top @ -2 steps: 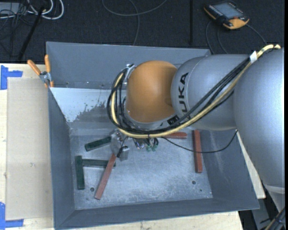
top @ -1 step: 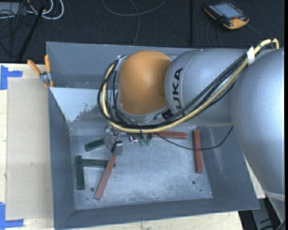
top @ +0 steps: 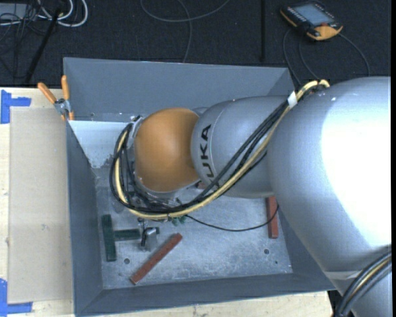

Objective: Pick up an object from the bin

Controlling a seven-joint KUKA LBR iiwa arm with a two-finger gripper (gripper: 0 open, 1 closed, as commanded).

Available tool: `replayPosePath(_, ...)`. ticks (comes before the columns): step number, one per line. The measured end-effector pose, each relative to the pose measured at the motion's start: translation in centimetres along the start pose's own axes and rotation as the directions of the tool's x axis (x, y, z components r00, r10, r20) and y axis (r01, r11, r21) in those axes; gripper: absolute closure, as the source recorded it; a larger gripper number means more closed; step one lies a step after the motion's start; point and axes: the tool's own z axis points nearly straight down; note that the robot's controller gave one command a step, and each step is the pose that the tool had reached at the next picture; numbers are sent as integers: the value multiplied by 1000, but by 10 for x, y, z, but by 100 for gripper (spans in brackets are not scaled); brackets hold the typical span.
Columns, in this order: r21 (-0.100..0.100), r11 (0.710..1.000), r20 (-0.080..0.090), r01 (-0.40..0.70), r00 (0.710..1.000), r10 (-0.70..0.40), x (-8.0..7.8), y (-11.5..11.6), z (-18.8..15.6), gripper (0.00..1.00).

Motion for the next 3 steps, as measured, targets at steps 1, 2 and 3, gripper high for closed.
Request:
replayPosePath(1,1,1000,4,-5,1000,5,-1,-1,-2,100)
replayPosePath(2,1,1000,4,-6,1000,6,-1,-1,-2,100)
replayPosePath(3,1,999,5,-46,999,46,-13,12,-130,100)
